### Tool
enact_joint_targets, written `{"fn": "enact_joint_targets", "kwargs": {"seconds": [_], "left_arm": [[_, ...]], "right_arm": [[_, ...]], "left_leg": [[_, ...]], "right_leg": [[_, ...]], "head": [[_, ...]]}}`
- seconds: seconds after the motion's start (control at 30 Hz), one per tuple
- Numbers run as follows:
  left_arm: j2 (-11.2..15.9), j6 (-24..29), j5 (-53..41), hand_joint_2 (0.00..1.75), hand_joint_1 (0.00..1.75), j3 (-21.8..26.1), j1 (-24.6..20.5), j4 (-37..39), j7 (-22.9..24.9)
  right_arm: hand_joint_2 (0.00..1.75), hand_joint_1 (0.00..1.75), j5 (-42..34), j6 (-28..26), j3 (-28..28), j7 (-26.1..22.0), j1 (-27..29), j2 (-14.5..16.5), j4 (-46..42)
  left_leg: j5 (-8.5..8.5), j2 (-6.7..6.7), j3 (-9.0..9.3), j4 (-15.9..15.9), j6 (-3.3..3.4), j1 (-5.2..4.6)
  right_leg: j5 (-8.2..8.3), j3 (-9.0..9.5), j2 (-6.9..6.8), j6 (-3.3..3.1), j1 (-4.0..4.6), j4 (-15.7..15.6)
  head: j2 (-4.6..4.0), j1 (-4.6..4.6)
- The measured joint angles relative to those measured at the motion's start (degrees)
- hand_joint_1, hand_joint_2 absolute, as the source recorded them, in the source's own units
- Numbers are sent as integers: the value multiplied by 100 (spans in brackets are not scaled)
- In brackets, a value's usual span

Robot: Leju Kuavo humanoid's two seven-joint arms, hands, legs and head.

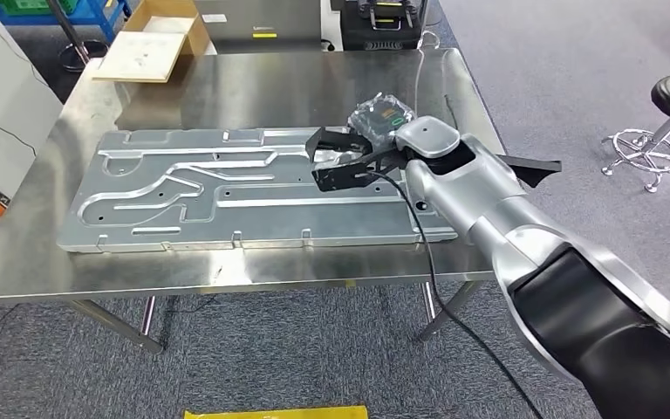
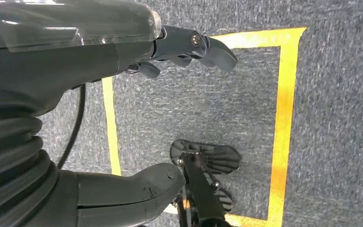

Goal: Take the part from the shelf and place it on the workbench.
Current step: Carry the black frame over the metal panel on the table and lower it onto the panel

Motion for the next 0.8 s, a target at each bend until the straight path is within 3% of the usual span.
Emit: {"fn": "enact_joint_targets", "kwargs": {"seconds": [0.1, 0.13, 0.17, 0.2, 0.27, 0.33, 0.4, 0.5, 0.53, 0.63, 0.67, 0.7, 0.8], "left_arm": [[0, -2, 6, 175, 0, 0, 4, 0, 3], [0, -4, 7, 175, 0, 0, 8, 0, 5], [-1, -7, 8, 175, 0, 0, 12, 0, 8], [-1, -9, 8, 175, 0, 0, 17, 0, 14], [-12, -10, 7, 175, 0, 0, 26, 3, 34], [-31, -15, 4, 175, 0, 0, 27, 12, 61], [-40, -34, -4, 175, 0, 0, 33, 18, 61], [-42, -92, -46, 175, 0, -4, 50, 21, -19], [-41, -104, -57, 175, 0, -5, 52, 21, -42], [-36, -111, -63, 175, 0, -7, 56, 22, -74], [-35, -112, -64, 175, 0, -7, 60, 22, -78], [-34, -113, -64, 175, 0, -7, 65, 23, -80], [-33, -116, -67, 175, 0, -8, 70, 23, -94]], "right_arm": [[175, 147, 22, 46, 124, 12, -31, 91, 286], [175, 147, 44, 92, 170, 12, -23, 111, 376], [175, 147, 74, 144, 211, 17, -5, 126, 455], [175, 147, 120, 197, 261, 34, 18, 137, 533], [175, 147, 224, 256, 370, 113, 63, 152, 682], [175, 147, 334, 258, 482, 235, 116, 173, 822], [175, 147, 438, 241, 574, 365, 201, 203, 932], [175, 147, 561, 201, 685, 531, 295, 280, 1047], [175, 147, 579, 190, 715, 561, 309, 316, 1074], [175, 147, 593, 178, 793, 603, 379, 407, 1145], [175, 147, 595, 176, 809, 610, 405, 422, 1164], [175, 147, 596, 174, 819, 616, 422, 434, 1179], [175, 147, 602, 172, 826, 638, 430, 446, 1217]], "left_leg": [[-15, -1, 7, -4, 56, 6], [-22, -1, 11, -2, 62, 6], [-30, -1, 21, 0, 63, 6], [-42, -3, 36, 0, 60, 6], [-70, -8, 76, 0, 44, 4], [-95, -9, 85, 4, 7, -4], [-102, -6, 88, -8, -48, 0], [-227, 8, 61, 112, -129, 3], [-368, 11, -33, 338, -148, 5], [-846, 13, -557, 1441, -202, 24], [-853, 14, -650, 1608, -219, 27], [-736, 16, -620, 1521, -231, 31], [-192, 19, -93, 408, -226, 46]], "right_leg": [[-478, -526, -4, 76, -35, 1048], [-545, -692, -4, 88, -45, 1337], [-502, -770, -5, 90, -51, 1432], [-343, -731, -5, 81, -53, 1291], [110, -400, -7, 14, -35, 517], [338, -125, -13, -62, 4, -105], [327, -67, -10, -98, 33, -232], [364, 7, -9, -170, -26, -341], [377, 34, -11, -195, -47, -378], [362, 49, -8, -221, -39, -370], [351, 52, -7, -220, -38, -357], [337, 58, -7, -210, -42, -341], [274, 76, -6, -144, -40, -272]], "head": [[0, 1], [0, 1], [0, 1], [0, 1], [0, 1], [0, 1], [0, 2], [0, -1], [0, -2], [0, -3], [0, -3], [0, -3], [0, -3]]}}
